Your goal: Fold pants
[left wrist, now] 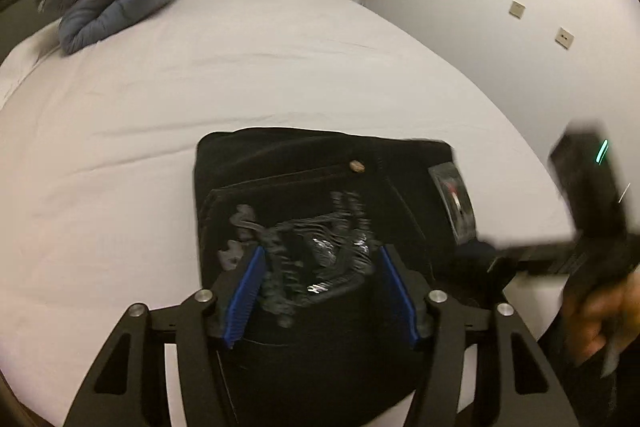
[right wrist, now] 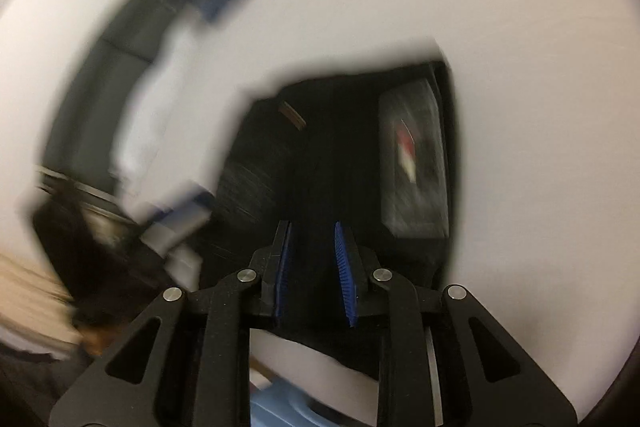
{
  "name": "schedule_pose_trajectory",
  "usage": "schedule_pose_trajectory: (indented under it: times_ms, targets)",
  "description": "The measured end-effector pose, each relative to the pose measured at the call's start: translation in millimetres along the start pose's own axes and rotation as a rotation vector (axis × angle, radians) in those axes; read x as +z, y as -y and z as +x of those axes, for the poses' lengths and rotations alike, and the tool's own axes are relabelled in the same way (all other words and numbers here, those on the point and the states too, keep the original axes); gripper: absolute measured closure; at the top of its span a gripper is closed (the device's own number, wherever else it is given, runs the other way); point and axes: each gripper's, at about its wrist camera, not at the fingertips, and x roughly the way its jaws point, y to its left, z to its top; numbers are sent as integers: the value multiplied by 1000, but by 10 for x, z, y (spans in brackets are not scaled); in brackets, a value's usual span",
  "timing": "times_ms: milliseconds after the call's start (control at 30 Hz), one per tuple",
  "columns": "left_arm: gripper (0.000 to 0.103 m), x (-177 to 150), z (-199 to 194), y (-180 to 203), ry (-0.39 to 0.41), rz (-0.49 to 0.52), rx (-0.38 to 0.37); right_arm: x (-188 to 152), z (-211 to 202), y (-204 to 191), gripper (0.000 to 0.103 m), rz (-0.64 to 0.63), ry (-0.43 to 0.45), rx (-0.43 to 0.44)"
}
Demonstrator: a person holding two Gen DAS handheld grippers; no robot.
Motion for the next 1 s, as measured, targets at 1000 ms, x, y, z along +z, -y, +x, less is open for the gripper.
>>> schedule_pose_trajectory:
  times_ms: [1000]
  targets:
    - [48, -303, 268, 110, -152, 52, 268, -252, -94, -209, 87, 49, 128, -74]
